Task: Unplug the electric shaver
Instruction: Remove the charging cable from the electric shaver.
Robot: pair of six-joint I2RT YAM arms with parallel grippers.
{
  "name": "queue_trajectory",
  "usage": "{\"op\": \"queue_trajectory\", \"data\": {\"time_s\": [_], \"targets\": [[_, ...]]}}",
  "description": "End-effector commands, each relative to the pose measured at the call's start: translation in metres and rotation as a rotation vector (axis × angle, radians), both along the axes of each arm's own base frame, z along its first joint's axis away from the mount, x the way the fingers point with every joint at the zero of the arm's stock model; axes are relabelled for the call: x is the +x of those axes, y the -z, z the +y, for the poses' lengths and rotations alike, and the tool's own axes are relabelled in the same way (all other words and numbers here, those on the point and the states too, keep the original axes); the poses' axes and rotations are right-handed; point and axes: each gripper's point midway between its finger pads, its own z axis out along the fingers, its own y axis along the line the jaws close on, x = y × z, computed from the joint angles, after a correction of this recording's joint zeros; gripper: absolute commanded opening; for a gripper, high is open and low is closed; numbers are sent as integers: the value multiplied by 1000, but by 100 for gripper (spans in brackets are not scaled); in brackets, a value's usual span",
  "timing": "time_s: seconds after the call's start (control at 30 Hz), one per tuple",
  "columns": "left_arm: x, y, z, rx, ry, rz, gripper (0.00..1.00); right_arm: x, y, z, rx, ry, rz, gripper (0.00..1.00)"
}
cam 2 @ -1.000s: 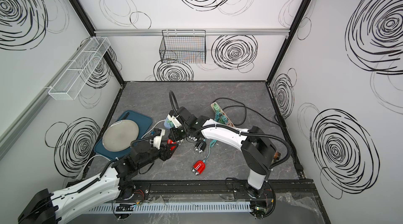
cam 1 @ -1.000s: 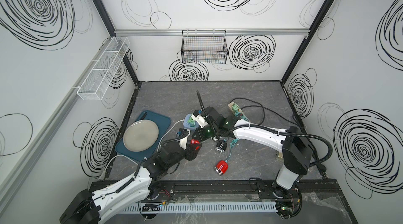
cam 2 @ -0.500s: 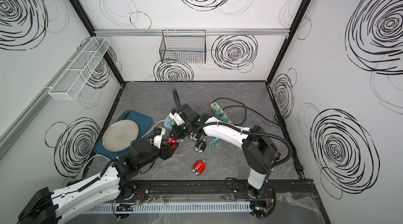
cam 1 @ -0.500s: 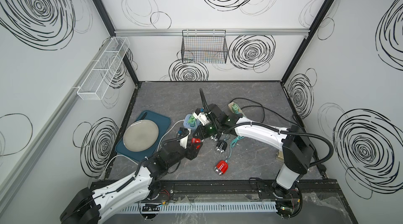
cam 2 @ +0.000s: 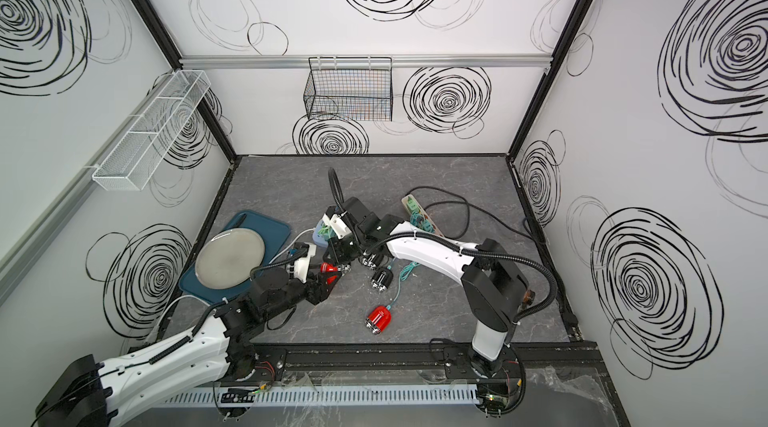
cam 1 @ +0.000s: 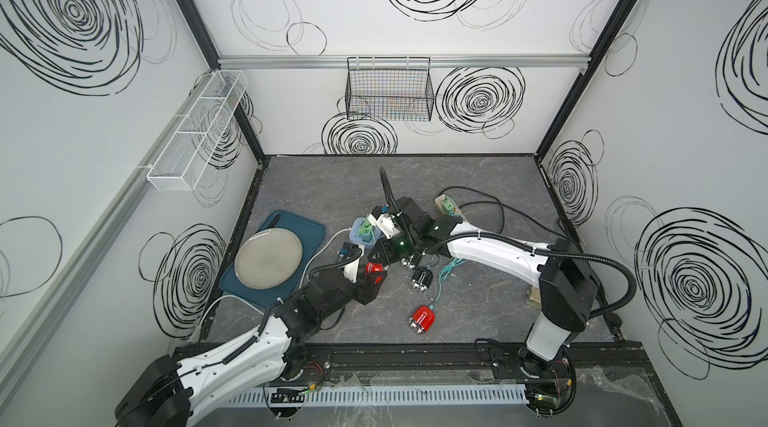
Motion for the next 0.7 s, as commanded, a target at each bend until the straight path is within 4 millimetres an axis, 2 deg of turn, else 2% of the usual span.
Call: {"op": "queue_trajectory", "data": {"time_s": [0.0,0.2,0.37,0.67], "targets": [[-19,49,14,144,14,136,39,31,-59,-2,134,62,-116,0],[-19,49,14,143,14,135,39,34,-51,-6,5,92,-240,0],[-19,50,14,144,13,137,39,38,-56,-9,2,114,-269,0],[-19,51,14,150,14,138,39,34,-69,-4,165,59,-116,0]]}}
